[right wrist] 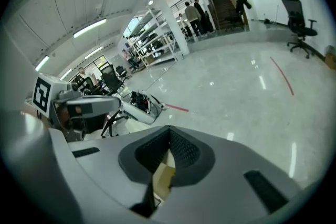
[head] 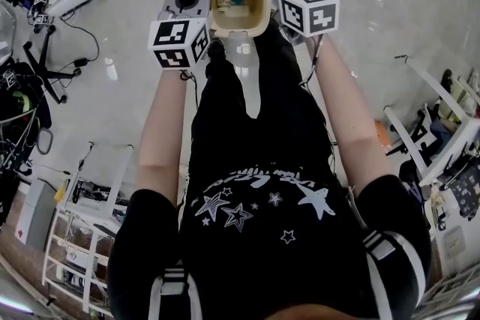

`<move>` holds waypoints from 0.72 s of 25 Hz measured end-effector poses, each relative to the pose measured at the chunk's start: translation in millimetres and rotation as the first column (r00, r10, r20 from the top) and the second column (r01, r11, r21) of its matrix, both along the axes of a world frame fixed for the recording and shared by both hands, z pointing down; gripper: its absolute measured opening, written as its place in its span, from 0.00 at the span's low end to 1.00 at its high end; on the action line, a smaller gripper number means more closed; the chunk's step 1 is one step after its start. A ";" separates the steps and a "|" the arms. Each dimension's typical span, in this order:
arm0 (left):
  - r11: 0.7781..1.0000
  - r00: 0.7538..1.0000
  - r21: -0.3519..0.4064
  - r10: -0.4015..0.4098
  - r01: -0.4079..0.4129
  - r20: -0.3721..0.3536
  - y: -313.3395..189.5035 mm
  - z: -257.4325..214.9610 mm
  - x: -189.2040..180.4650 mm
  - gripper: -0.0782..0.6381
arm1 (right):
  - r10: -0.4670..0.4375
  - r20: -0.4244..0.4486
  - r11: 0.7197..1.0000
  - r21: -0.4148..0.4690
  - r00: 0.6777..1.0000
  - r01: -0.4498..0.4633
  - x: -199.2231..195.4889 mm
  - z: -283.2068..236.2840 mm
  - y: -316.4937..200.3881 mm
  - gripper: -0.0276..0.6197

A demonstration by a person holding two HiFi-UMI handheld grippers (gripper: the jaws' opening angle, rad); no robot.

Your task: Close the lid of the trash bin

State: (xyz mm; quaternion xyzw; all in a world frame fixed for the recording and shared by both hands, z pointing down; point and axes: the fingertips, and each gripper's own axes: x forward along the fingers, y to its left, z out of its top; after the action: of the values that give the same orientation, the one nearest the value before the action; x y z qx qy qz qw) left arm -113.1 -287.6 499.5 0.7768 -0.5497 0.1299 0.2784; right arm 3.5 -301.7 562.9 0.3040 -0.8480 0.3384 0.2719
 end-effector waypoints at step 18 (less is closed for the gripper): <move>0.987 0.989 -0.054 0.148 -0.149 -0.031 75.5 37.3 -2.2 0.12 | 0.152 -0.081 0.985 -0.073 0.985 -0.158 3.2 52.7 97.6 0.04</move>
State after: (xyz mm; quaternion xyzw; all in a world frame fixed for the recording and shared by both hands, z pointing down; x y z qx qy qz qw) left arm -115.4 -212.1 536.8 0.8092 -0.4826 0.1553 0.2969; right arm 6.8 -204.1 615.6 0.3707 -0.7969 0.3802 0.2882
